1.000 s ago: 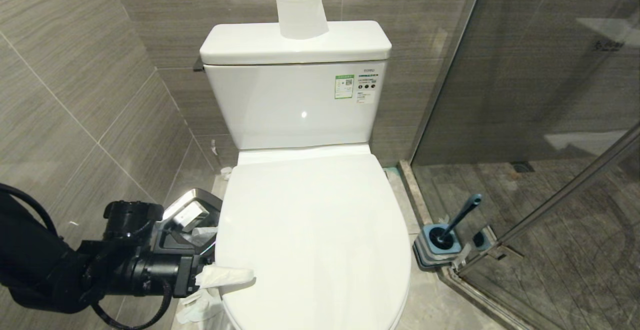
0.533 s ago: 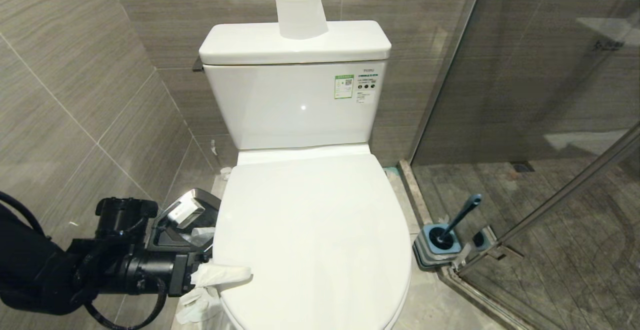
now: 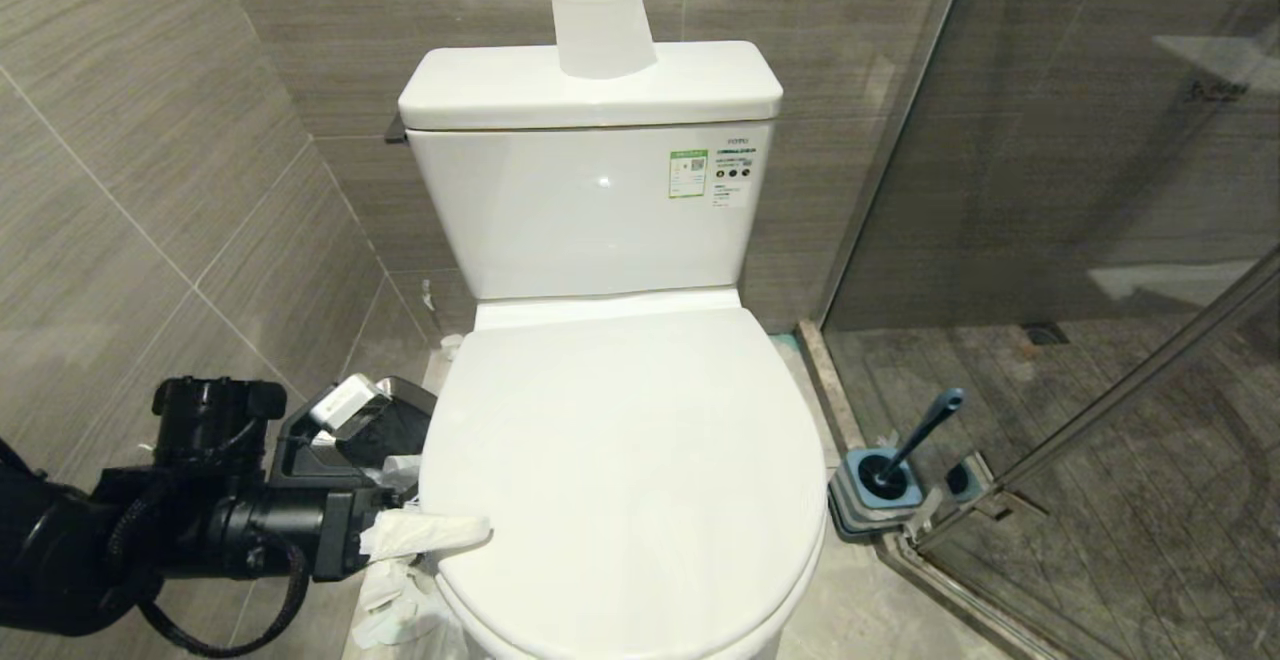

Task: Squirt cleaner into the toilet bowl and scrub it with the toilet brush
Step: Use the left hand to lift the toilet lid slightly

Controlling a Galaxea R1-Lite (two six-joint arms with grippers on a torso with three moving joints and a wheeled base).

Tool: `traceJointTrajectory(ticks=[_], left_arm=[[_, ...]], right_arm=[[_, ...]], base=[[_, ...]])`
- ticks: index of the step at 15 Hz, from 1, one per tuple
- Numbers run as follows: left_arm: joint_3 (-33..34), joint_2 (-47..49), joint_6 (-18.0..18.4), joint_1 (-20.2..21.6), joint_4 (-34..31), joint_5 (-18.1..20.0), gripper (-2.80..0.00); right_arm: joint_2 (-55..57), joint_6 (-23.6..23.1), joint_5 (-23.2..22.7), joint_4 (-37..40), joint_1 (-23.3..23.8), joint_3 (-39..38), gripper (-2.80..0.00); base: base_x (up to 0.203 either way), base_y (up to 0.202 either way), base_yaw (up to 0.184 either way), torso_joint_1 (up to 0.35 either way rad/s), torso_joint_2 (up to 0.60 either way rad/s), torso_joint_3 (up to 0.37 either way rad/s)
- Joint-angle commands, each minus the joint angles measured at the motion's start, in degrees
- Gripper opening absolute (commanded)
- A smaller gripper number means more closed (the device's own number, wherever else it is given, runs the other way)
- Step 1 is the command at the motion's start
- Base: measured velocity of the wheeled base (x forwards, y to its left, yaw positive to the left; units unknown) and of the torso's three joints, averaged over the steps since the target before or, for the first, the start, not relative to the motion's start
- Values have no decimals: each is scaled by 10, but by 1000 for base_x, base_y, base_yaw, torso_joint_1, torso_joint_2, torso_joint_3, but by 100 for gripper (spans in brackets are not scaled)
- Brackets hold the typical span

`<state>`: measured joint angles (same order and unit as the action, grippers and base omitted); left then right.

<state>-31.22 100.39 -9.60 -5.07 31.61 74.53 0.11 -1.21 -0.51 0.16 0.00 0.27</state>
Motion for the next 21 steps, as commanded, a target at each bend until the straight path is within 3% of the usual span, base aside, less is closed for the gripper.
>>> traceJointTrajectory(ticks=[1,7,13,21], left_arm=[[-2,-15,-10,-1,3,4,0],[3,-53,-29,-20,-6,0,0],[-10,-88,-173,-36,-1,-20,0],[-24,-139,-272,-45,-1,-17,0]], right_arm=[[0,0,0,0,0,0,-280],[0,0,0,0,0,0,-280],[0,0,0,0,0,0,-280],[0,0,0,0,0,0,-280]], base=[[0,0,0,0,0,0],[0,0,0,0,0,0],[0,0,0,0,0,0],[0,0,0,0,0,0]])
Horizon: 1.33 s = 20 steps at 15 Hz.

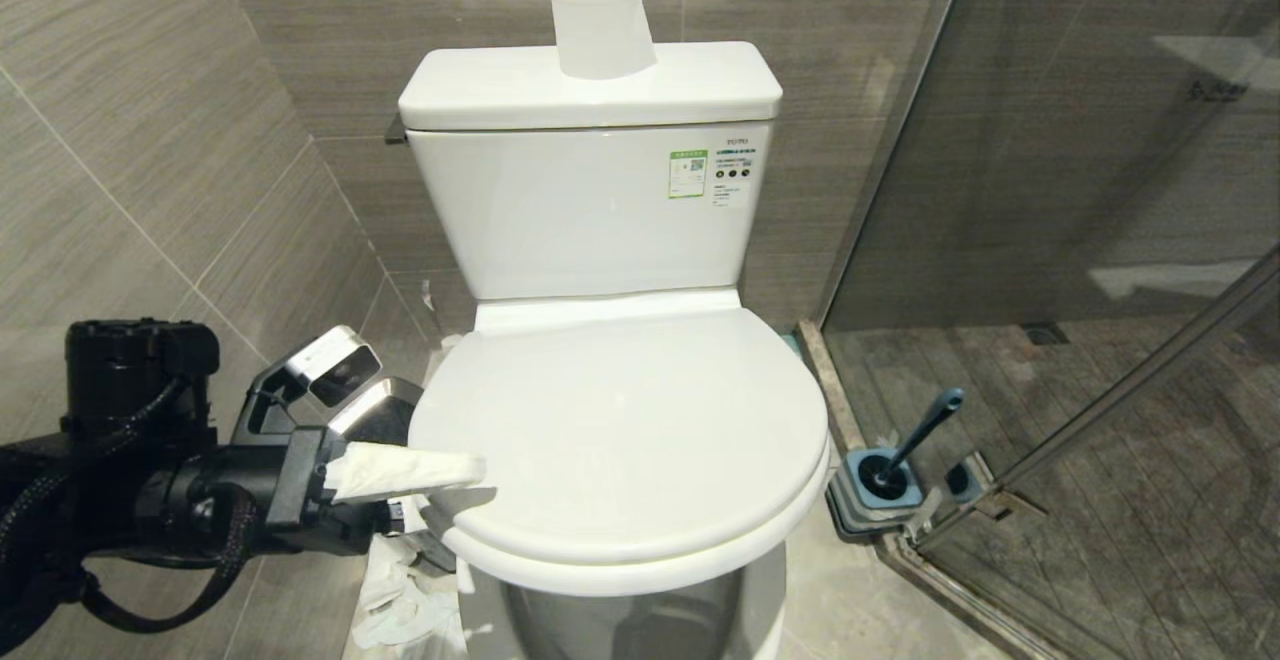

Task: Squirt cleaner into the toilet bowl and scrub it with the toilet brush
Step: Use the left hand to lift the toilet lid slightly

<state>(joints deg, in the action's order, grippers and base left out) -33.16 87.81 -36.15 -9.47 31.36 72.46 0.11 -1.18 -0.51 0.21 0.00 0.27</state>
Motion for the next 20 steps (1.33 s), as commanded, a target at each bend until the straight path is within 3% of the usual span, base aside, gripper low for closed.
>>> traceJointTrajectory(ticks=[1,4,8,11,14,17,20], left_arm=[[-10,-16,-21,-5,3,4,0],[-32,-19,-82,-11,36,3,0],[-40,-18,-178,-13,135,2,0],[-41,-18,-228,-17,192,1,0],[-50,-17,-258,-17,216,1,0],[-61,-12,-259,-17,221,-3,0],[-83,-2,-275,-17,229,-29,0]], right_arm=[[0,0,0,0,0,0,-280],[0,0,0,0,0,0,-280],[0,0,0,0,0,0,-280],[0,0,0,0,0,0,-280],[0,0,0,0,0,0,-280],[0,0,0,0,0,0,-280],[1,0,0,0,0,0,-280]], base=[[0,0,0,0,0,0],[0,0,0,0,0,0],[0,0,0,0,0,0],[0,0,0,0,0,0],[0,0,0,0,0,0],[0,0,0,0,0,0],[0,0,0,0,0,0]])
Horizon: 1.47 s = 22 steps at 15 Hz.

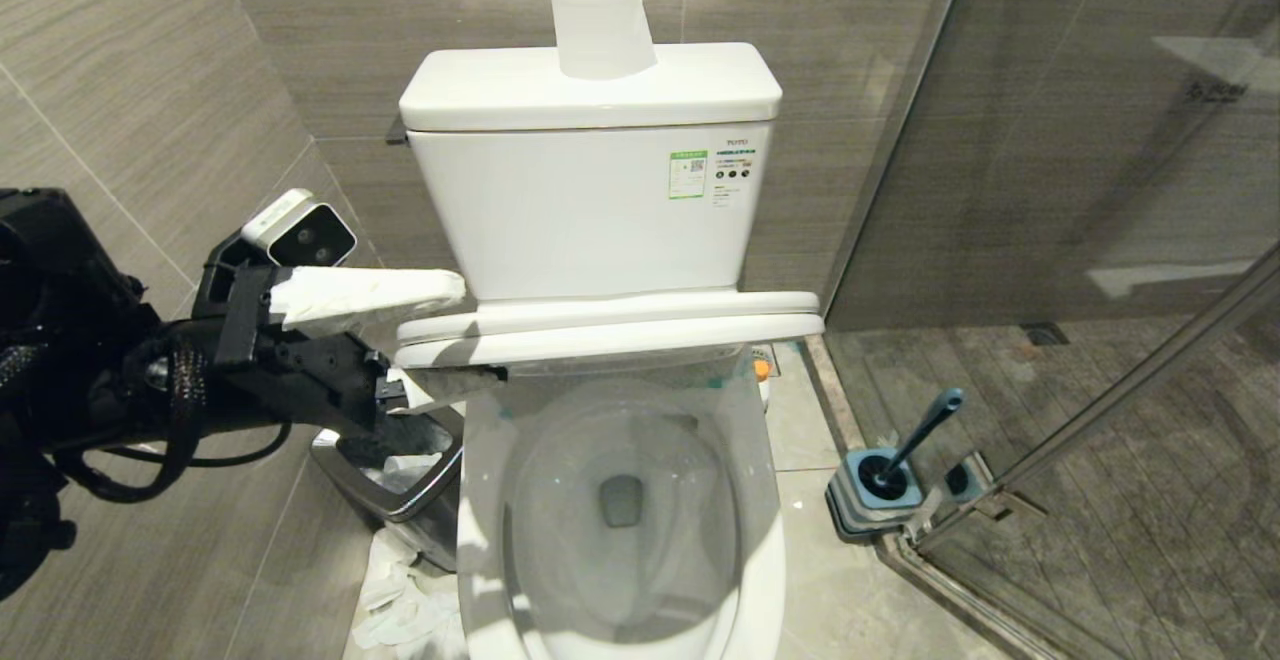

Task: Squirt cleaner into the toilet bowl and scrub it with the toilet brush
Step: Use the left hand to lift the toilet lid slightly

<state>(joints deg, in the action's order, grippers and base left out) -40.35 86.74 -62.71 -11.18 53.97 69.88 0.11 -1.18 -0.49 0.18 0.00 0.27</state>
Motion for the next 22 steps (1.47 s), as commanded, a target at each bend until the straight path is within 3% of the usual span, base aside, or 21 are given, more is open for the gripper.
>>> traceJointTrajectory(ticks=[1,5,9,13,18,22], left_arm=[[-25,11,-26,0,7,-13,0],[-81,31,-120,0,59,-49,0],[-130,43,-174,0,70,-88,0],[-143,51,-175,0,72,-119,0],[-149,90,-171,1,151,-152,0],[-194,124,-155,2,164,-178,0]], right_arm=[[0,0,0,0,0,0,-280],[0,0,0,0,0,0,-280],[0,0,0,0,0,0,-280],[0,0,0,0,0,0,-280],[0,0,0,0,0,0,-280],[0,0,0,0,0,0,-280]], base=[[0,0,0,0,0,0],[0,0,0,0,0,0],[0,0,0,0,0,0],[0,0,0,0,0,0],[0,0,0,0,0,0],[0,0,0,0,0,0]])
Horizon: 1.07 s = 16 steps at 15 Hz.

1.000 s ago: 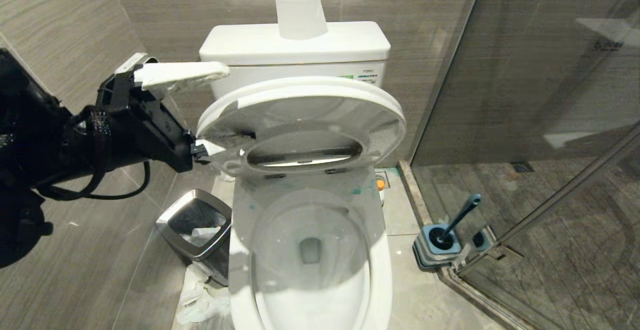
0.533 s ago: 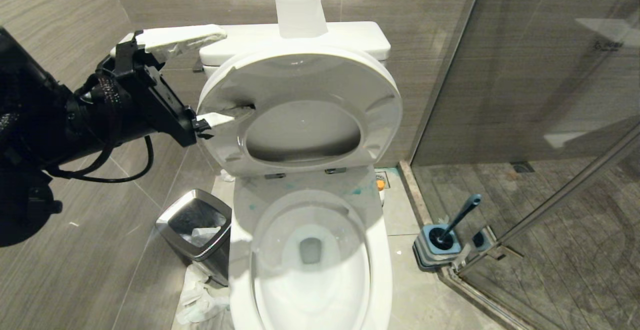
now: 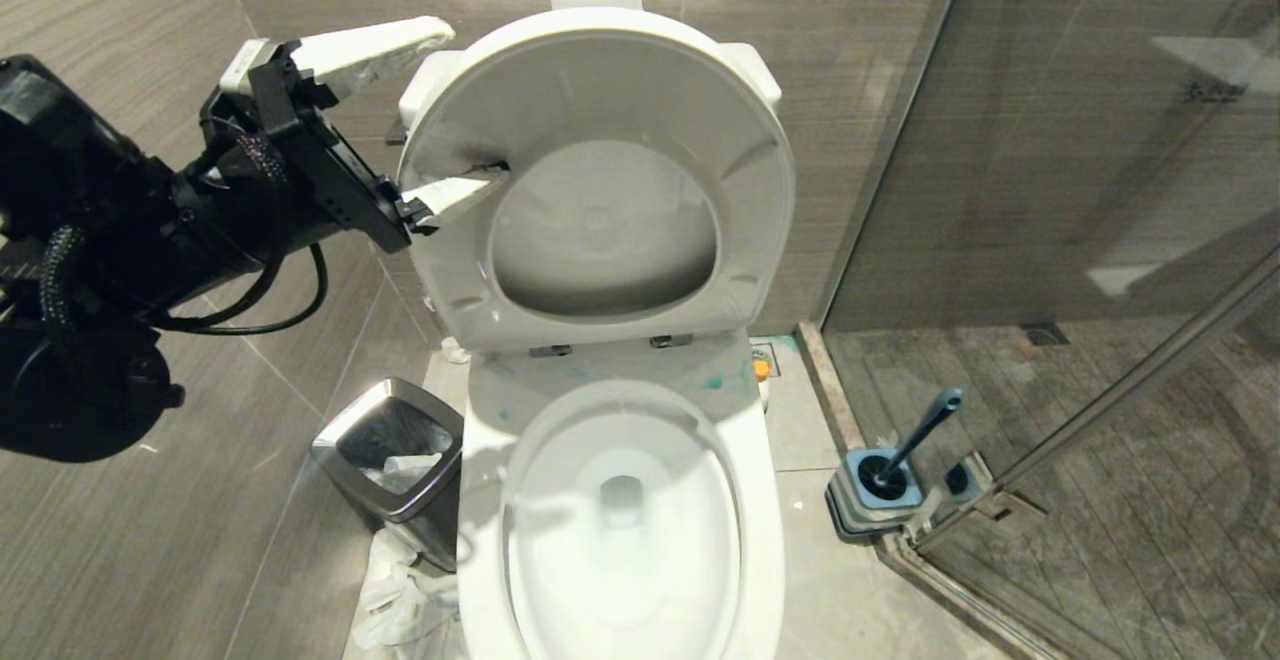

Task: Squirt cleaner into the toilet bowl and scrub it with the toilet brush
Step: Use the left hand to lift the toilet lid slightly

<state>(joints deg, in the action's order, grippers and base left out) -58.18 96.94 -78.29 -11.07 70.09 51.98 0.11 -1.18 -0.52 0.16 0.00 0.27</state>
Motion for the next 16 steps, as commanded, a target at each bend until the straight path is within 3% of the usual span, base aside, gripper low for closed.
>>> traceJointTrajectory(ticks=[1,4,7,12,16], left_arm=[[-24,31,25,1,2,-4,0],[-48,57,98,2,1,-10,0],[-99,78,151,3,-27,-41,0],[-216,132,278,1,-132,-137,0],[-289,177,324,7,-151,-193,0]], right_arm=[[0,0,0,0,0,0,-280],[0,0,0,0,0,0,-280],[0,0,0,0,0,0,-280],[0,0,0,0,0,0,-280],[1,0,0,0,0,0,-280]], base=[[0,0,0,0,0,0],[0,0,0,0,0,0],[0,0,0,0,0,0],[0,0,0,0,0,0],[0,0,0,0,0,0]])
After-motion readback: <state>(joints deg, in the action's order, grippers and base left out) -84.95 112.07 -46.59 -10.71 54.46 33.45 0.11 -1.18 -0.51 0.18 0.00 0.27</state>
